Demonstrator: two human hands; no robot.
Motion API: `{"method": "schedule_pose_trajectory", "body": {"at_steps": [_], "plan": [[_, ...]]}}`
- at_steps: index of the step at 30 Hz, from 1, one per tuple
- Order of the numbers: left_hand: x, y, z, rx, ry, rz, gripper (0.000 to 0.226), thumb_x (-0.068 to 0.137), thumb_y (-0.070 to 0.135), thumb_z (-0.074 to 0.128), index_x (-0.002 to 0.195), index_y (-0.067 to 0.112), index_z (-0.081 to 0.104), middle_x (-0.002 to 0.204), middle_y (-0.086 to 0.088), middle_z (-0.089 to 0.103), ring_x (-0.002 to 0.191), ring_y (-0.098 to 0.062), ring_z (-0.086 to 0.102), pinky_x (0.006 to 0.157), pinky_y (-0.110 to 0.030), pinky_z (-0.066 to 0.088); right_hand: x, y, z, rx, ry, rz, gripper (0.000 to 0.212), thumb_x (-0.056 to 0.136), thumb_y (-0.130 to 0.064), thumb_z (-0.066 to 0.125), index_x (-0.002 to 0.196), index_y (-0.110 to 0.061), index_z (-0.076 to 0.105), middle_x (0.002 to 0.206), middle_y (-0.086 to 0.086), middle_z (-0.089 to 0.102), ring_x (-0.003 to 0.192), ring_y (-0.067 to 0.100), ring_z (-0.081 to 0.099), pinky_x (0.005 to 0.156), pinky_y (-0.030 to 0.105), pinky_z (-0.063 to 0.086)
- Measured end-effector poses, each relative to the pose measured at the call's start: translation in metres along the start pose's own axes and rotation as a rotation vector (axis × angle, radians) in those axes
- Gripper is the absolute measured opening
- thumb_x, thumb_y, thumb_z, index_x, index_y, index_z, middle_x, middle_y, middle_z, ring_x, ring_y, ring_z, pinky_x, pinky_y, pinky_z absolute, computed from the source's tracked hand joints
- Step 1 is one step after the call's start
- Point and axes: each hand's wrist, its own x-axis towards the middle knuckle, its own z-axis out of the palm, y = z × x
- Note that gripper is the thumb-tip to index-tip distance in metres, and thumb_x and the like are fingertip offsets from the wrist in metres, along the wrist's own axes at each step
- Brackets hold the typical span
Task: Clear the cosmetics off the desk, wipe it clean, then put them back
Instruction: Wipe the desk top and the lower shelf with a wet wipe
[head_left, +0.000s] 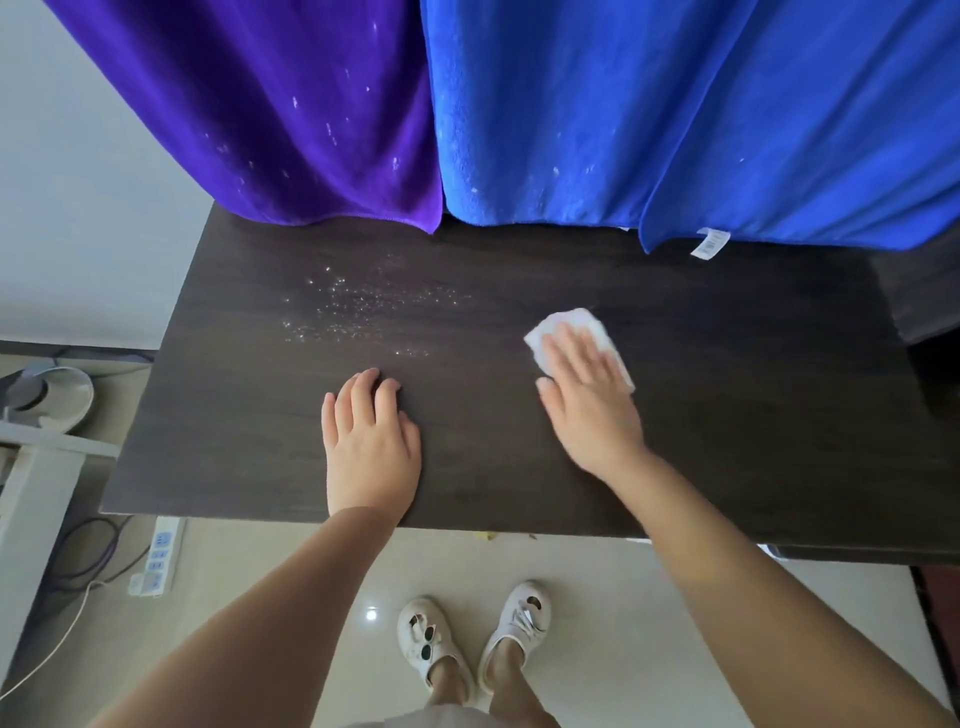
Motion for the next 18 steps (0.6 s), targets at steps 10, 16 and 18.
{"method": "schedule_pose_trajectory", "body": {"at_steps": [10,16,18], "plan": [[0.0,0.003,0.001,0.047,0.0,-0.003,0.04,0.084,0.02,0.03,0.11,0.002,0.055,0.122,-0.019,0.054,0.116,-0.034,0.042,0.107,-0.052,0.026,0.057,-0.035,-0.002,0.043,-0.053,0.155,0.055,0.099,-0.037,0.028,0.148,-0.015,0.014,0.159,0.008,0.005,0.145,0.029,-0.003,0.117,0.045,-0.001],[0.001,0.003,0.002,0.051,0.014,-0.009,0.039,0.084,0.019,0.031,0.11,0.002,0.055,0.122,-0.019,0.054,0.115,-0.034,0.043,0.107,-0.052,0.027,0.052,-0.025,-0.01,-0.023,-0.056,-0.207,0.049,0.097,-0.038,0.02,0.141,-0.02,0.033,0.152,0.005,0.028,0.141,0.024,0.02,0.114,0.038,0.011],[0.001,0.003,0.002,0.051,0.016,-0.011,0.039,0.084,0.018,0.032,0.111,0.002,0.055,0.122,-0.018,0.054,0.115,-0.033,0.042,0.107,-0.051,0.027,0.052,0.046,-0.018,-0.132,0.073,0.085,0.054,0.093,-0.036,0.015,0.134,-0.012,0.04,0.143,0.014,0.038,0.131,0.034,0.035,0.108,0.045,0.026]]}}
